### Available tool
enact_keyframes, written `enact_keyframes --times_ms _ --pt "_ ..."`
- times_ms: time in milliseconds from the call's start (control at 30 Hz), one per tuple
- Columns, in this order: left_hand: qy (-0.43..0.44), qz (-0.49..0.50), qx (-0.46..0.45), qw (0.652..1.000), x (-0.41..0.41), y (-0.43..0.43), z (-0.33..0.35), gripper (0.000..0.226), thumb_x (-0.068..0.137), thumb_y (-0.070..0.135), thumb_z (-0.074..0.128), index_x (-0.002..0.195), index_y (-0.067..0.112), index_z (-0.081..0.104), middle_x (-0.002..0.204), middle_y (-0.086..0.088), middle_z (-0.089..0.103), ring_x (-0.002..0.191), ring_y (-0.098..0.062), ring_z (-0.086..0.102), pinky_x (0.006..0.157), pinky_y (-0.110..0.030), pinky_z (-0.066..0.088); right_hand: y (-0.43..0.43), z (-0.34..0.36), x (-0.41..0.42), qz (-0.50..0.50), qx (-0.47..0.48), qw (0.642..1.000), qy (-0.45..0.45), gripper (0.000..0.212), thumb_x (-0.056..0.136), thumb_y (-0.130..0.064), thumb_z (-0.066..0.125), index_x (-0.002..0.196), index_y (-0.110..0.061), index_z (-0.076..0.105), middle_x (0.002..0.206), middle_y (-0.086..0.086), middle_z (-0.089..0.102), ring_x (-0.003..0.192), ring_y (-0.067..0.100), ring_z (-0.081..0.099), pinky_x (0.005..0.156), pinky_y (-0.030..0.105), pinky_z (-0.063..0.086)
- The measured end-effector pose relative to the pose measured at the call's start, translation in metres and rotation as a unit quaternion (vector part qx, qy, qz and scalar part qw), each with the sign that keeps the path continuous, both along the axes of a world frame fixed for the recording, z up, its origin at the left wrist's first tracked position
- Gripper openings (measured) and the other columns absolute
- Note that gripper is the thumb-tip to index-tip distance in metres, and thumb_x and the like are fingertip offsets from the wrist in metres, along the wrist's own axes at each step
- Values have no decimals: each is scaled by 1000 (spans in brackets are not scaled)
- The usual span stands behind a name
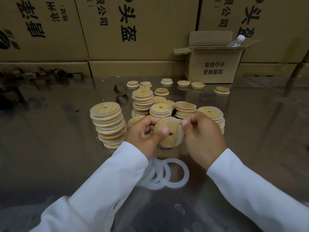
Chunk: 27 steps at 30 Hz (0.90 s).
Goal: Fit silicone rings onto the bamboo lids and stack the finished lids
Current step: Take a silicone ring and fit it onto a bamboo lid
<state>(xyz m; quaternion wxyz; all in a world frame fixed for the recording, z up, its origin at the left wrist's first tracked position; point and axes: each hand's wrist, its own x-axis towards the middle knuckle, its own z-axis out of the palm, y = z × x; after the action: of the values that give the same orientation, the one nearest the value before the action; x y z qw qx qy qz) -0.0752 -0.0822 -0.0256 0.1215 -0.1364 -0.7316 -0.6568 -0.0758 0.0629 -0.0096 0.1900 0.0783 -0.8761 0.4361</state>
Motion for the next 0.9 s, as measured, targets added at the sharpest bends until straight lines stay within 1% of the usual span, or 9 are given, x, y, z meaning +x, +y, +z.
enact_keyframes --times_ms 133,200,333,433,500,600,700,767,900 --pt "-1 15 23 1000 1 -3 -3 11 82 5 62 84 16 62 78 -1 65 66 -5 61 52 -15 47 0 1 2 39 -37 999 10 24 90 -18 56 72 -32 49 76 -17 55 73 -2 52 58 1 39" --pt "-6 27 32 999 1 -2 -5 12 82 5 62 82 17 62 77 -1 66 67 -8 62 53 -17 48 -1 -2 4 46 -53 997 13 16 88 -22 59 78 -32 51 81 -19 56 77 -4 54 60 5 39" --pt "-57 34 102 993 -2 0 -6 10 83 5 61 82 15 63 79 -6 68 78 -25 65 71 -39 55 -3 -8 6 23 -28 998 53 10 85 -29 63 87 -34 54 85 -21 59 81 -3 57 64 11 43" --pt "-86 26 128 988 -3 1 -7 7 83 7 61 83 14 63 78 -6 70 78 -26 66 71 -40 56 -3 -9 6 -11 1 997 82 6 85 -31 62 84 -35 57 79 -22 59 78 1 58 66 20 48" --pt "-82 25 131 988 -3 2 -7 8 83 7 61 81 15 63 74 -3 70 75 -24 66 70 -39 56 -3 -9 4 -24 -17 996 82 9 84 -29 63 78 -33 58 75 -24 58 75 -1 57 63 17 45" --pt "-71 26 122 990 -4 1 -6 11 83 6 60 82 16 63 77 -4 69 79 -26 65 73 -42 55 -1 -5 1 -10 -105 994 30 16 83 -21 66 69 -30 63 72 -18 64 73 0 61 66 16 46" --pt "-64 15 119 991 -4 -1 -4 11 85 4 58 84 14 63 80 -6 67 80 -24 64 72 -39 55 1 0 0 13 -177 983 -42 17 81 -19 68 66 -26 67 74 -12 69 79 7 64 79 28 50" --pt "-61 8 117 991 -5 -3 -2 12 85 3 56 86 13 62 82 -7 66 82 -25 64 73 -39 55 4 2 -1 23 -210 974 -83 19 81 -19 69 63 -25 68 74 -11 70 84 11 65 82 33 50" --pt "-57 -4 135 989 -5 -6 0 13 86 2 54 88 12 62 85 -9 66 81 -22 64 66 -29 57 8 5 -2 40 -230 963 -137 16 80 -22 70 64 -24 70 78 -8 72 89 12 65 82 33 49"
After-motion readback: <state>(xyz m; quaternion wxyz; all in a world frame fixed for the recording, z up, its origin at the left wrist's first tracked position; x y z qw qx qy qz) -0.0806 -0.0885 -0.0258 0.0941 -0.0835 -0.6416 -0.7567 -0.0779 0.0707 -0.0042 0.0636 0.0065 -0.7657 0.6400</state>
